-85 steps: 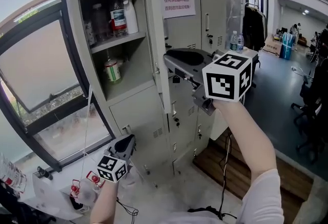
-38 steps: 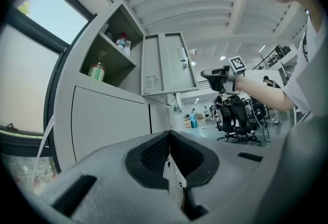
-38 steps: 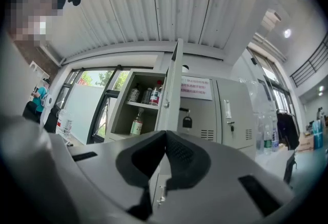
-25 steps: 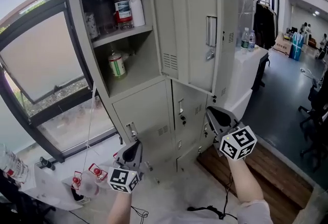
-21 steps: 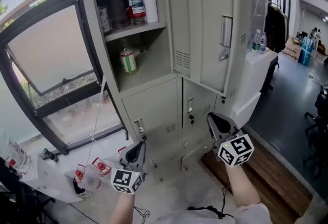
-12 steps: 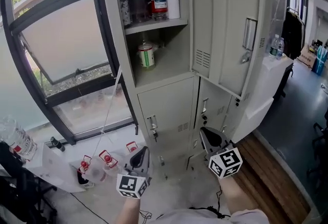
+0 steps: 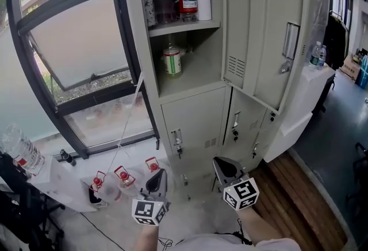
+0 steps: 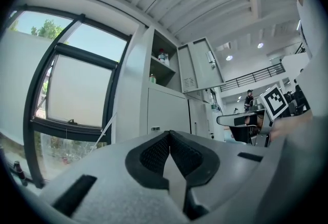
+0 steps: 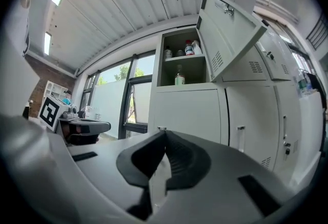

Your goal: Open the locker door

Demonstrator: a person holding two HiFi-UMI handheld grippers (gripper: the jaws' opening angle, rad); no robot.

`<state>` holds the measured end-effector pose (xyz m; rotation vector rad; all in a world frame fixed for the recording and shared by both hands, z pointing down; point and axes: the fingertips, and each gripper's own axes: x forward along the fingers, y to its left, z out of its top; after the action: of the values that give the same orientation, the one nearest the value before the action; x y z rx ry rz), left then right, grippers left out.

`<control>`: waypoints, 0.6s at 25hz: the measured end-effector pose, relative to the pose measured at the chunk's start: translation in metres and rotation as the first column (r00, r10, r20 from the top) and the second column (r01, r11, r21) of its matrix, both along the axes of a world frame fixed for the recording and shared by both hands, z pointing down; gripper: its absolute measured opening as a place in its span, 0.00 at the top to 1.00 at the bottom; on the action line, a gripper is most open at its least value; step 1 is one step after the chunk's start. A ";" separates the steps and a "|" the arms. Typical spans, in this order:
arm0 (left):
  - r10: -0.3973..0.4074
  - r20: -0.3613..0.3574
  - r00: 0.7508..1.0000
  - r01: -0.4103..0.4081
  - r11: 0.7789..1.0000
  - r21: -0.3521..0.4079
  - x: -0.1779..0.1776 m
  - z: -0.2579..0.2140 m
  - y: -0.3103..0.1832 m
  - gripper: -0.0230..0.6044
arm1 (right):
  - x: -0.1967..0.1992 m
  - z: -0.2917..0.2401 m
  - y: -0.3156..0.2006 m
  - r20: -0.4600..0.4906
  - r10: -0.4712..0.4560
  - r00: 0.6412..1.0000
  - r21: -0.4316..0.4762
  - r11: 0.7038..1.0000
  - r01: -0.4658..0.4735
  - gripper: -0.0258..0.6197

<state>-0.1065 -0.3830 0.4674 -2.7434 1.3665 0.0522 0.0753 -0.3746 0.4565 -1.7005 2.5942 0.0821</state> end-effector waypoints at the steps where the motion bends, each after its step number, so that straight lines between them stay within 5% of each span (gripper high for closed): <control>1: -0.004 -0.001 1.000 0.004 1.000 -0.001 -0.001 0.000 0.000 0.95 | -0.002 0.002 0.000 -0.002 -0.002 1.000 -0.003 1.000 0.002 0.94; 15: -0.003 -0.011 1.000 0.003 1.000 -0.018 -0.002 0.006 -0.003 0.95 | -0.010 0.010 -0.003 0.018 0.000 1.000 -0.013 1.000 0.000 0.94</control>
<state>-0.1088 -0.3863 0.4733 -2.7595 1.3810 0.0551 0.0648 -0.3779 0.4662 -1.6978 2.5875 0.0506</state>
